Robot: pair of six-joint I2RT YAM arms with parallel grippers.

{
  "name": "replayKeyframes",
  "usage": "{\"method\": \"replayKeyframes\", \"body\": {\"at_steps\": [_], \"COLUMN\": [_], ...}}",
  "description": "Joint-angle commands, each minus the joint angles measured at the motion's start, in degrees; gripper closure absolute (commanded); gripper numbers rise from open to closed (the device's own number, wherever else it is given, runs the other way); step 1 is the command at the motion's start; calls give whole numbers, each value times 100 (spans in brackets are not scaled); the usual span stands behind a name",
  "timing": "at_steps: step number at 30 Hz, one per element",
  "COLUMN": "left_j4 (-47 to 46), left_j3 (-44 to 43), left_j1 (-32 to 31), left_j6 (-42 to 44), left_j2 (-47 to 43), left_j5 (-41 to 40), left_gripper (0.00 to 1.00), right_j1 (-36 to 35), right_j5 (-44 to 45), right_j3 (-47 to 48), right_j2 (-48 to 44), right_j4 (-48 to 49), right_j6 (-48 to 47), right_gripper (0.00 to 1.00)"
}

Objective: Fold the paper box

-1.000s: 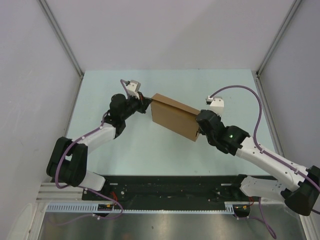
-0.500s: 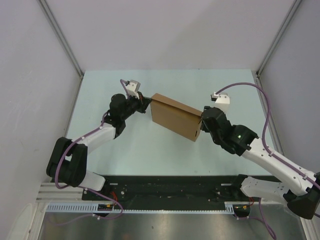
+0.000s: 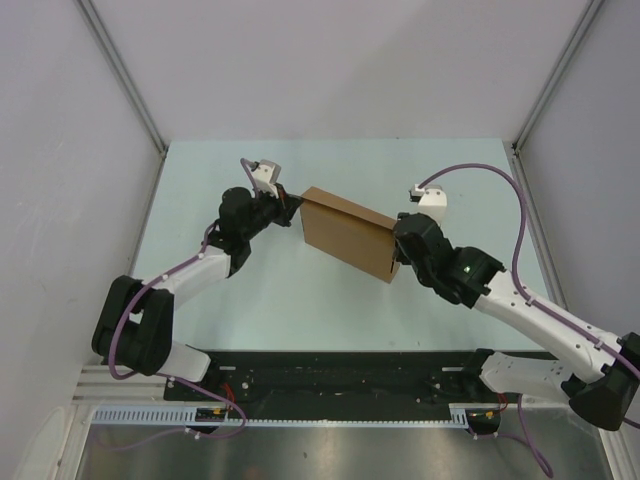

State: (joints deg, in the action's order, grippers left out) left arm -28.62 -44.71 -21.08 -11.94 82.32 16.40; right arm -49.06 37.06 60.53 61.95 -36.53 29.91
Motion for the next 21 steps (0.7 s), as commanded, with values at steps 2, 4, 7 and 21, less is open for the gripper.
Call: {"method": "replayKeyframes", "body": {"at_steps": [2,4,7,21], "left_j4": [990,1008,1034,1104], "left_j3": [41,33,15,-47], "left_j1": [-10,-19,-19,-36], "left_j6": [131,131,157,219], "left_j2": [56,73,56,-6], "left_j5": [-111,-111,-111,-102], "left_gripper": [100,100,100,100], "right_j1": [-7,28,46,98], "right_j5": [169,266,302,443], "right_j3": [213,205,205,213], "right_j2": [229,308,344,370], "right_j4": [190,129,173,375], "right_j6": [-100,-91,-82,-196], "right_gripper": [69,79,82,73]}}
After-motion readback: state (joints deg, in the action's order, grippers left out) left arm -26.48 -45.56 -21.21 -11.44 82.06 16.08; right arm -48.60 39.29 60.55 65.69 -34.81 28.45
